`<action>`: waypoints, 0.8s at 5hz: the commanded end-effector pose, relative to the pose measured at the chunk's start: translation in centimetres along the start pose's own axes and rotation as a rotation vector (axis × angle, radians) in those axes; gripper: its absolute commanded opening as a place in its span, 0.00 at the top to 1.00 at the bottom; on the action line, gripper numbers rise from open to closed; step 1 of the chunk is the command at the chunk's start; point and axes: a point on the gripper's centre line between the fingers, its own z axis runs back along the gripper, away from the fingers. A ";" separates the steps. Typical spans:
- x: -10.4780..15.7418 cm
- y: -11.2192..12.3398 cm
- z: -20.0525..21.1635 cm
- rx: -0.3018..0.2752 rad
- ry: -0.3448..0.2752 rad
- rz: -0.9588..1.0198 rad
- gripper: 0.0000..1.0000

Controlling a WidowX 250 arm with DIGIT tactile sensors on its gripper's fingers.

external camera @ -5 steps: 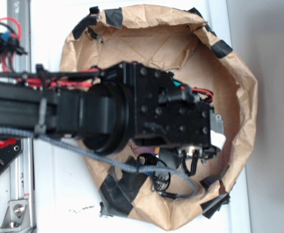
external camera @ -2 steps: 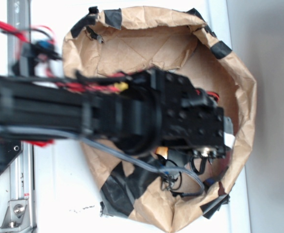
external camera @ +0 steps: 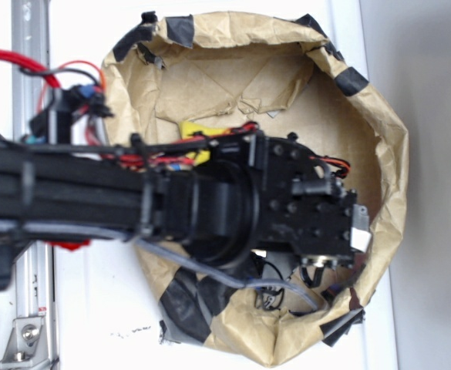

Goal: Grab the yellow duck.

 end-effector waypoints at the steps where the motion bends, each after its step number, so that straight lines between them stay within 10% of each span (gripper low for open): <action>1: -0.7 -0.7 -0.6 0.013 0.002 0.074 1.00; 4: -0.7 -0.6 -0.9 0.020 -0.007 0.098 1.00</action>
